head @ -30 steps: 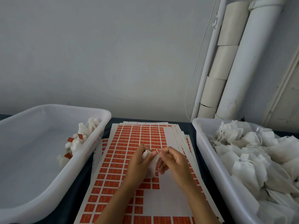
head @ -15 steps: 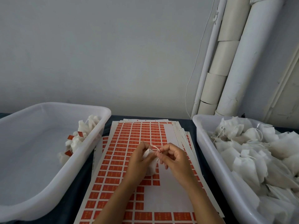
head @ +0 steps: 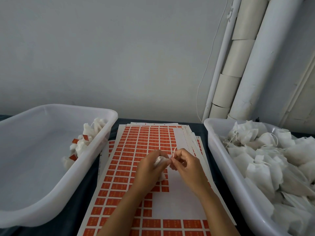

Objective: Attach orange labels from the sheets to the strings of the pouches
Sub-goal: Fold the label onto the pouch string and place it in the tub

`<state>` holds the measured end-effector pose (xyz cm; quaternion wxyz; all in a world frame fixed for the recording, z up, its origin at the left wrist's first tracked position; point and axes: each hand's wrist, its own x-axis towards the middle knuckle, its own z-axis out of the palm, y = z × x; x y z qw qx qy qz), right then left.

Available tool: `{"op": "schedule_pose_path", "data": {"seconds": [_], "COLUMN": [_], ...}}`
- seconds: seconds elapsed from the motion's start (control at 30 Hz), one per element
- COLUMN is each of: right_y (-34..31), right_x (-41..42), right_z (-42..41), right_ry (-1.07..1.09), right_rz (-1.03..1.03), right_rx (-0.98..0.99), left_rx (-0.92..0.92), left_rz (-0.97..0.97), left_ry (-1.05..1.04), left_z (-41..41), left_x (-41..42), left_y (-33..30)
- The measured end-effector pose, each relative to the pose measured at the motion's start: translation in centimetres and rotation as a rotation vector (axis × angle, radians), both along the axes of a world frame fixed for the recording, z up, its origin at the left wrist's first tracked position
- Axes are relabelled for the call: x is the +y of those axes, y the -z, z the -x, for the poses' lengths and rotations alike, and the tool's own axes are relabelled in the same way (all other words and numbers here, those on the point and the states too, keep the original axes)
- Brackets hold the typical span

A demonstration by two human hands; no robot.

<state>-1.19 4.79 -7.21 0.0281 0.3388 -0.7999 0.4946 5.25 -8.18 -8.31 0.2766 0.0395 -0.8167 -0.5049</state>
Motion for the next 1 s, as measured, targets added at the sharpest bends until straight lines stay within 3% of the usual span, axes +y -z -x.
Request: {"op": "schedule_pose_path", "data": {"seconds": [0.23,0.37,0.47,0.7,0.87,1.0], "right_y": [0.2,0.1,-0.1,1.0,1.5,1.1], "right_x": [0.2,-0.1,-0.2,-0.8,-0.5,-0.3], "right_z": [-0.3,-0.5,-0.5,0.1,0.3,0.0], "right_ry": [0.054,0.167,0.235,0.343,0.259,0.184], "right_rz": [-0.223,-0.208,-0.198,-0.117,-0.160,-0.081], "right_rx": [0.296,0.303,0.275,0.053,0.065,0.107], "left_rx": [-0.005,-0.007,0.001,-0.034,-0.062,-0.046], "left_rz": [0.037,0.059,-0.043,-0.151,-0.112,-0.092], "left_ry": [-0.045,-0.119,-0.208,-0.197,-0.144,-0.086], "left_z": [-0.1,0.0,0.0,0.2,0.0,-0.1], "left_x": [0.1,0.3,0.2,0.7,0.4,0.6], "left_y": [0.1,0.0,0.0,0.2,0.5,0.4]}}
